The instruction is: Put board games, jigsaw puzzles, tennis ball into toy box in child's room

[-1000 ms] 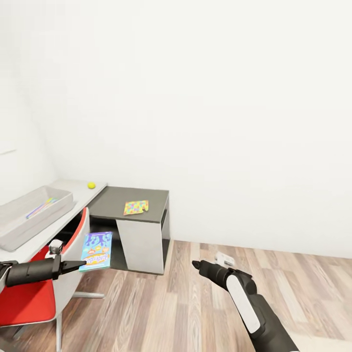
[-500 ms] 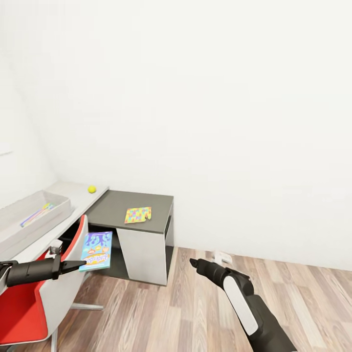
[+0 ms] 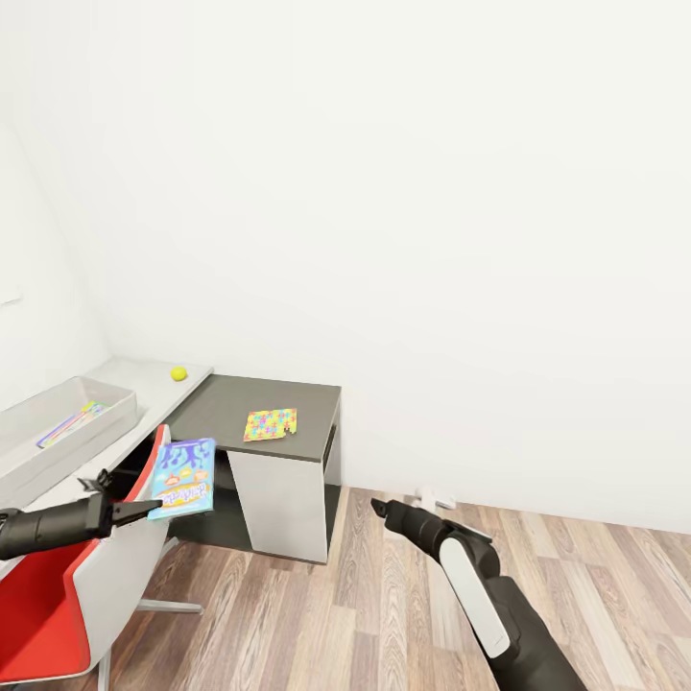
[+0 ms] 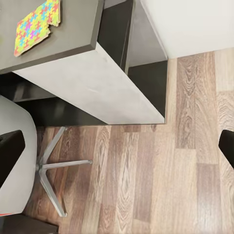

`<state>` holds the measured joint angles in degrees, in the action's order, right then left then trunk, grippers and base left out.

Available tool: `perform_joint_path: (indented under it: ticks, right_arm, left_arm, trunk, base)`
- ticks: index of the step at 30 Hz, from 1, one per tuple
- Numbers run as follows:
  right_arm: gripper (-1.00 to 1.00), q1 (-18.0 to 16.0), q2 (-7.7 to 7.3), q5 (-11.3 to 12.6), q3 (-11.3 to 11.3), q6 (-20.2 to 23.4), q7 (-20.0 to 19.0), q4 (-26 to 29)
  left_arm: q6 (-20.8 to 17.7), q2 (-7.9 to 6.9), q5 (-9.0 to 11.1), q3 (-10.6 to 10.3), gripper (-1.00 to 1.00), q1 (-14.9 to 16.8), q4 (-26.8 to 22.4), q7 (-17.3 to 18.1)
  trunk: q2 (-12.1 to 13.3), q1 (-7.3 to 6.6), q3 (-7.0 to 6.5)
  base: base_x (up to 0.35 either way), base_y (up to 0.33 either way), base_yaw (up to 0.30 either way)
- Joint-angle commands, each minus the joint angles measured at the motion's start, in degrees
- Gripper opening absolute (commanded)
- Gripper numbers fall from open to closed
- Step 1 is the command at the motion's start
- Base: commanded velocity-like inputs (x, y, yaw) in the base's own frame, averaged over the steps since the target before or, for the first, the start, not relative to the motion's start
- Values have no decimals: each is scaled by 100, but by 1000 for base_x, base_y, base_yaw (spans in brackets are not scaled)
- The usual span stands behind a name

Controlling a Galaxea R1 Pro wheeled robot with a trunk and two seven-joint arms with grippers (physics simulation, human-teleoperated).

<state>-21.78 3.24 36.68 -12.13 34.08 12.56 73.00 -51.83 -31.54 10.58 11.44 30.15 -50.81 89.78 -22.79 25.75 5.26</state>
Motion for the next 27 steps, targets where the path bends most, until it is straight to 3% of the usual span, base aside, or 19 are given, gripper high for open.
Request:
perform_joint_path:
  ticks: [1, 5, 7, 10, 14, 17, 20, 24, 27]
  right_arm:
    - [100, -1, -14, 65, -5, 15, 52, 39]
    - [100, 6, -63, 113, -5, 44, -165, 200]
    - [100, 7, -72, 107, 6, 57, -301, 244]
    - [100, 7, -96, 124, 34, 82, -386, 263]
    - [100, 21, -109, 127, 20, 84, -561, 279]
    - [100, 40, -111, 113, 6, 68, -712, 312]
    - [100, 50, -112, 102, 9, 47, -763, 327]
    - [100, 63, -101, 90, 5, 34, -779, 530]
    - [100, 69, -91, 77, 6, 50, -775, 670]
  left_arm:
    - [-39, -8, 6, 81, -100, 0, -94, 22]
    - [-193, -18, 76, 275, -100, -10, -761, 22]
    - [-495, -47, 127, 524, -100, 13, -1180, 22]
    - [-702, -249, 140, 923, -100, 61, -1599, 22]
    - [-761, -621, 123, 1108, -100, 255, -1731, 22]
    - [-765, -846, 97, 1168, -100, 457, -1488, -28]
    - [-761, -977, 90, 1228, -100, 528, -1218, -488]
    - [-753, -1105, 86, 1690, -100, 571, -814, -1512]
    - [-748, -1118, 81, 1896, -100, 574, -748, -1822]
  trunk:
    - [-13, 4, 13]
    - [-13, 4, 13]
    - [-13, 4, 13]
    - [-13, 4, 13]
    - [-13, 4, 13]
    - [-13, 4, 13]
    - [-13, 4, 13]
    - [-13, 4, 17]
    - [-13, 4, 22]
  base:
    - [0, 0, 0]
    - [0, 0, 0]
    - [0, 0, 0]
    - [0, 0, 0]
    - [0, 0, 0]
    - [0, 0, 0]
    - [0, 0, 0]
    - [0, 0, 94]
    - [0, 0, 219]
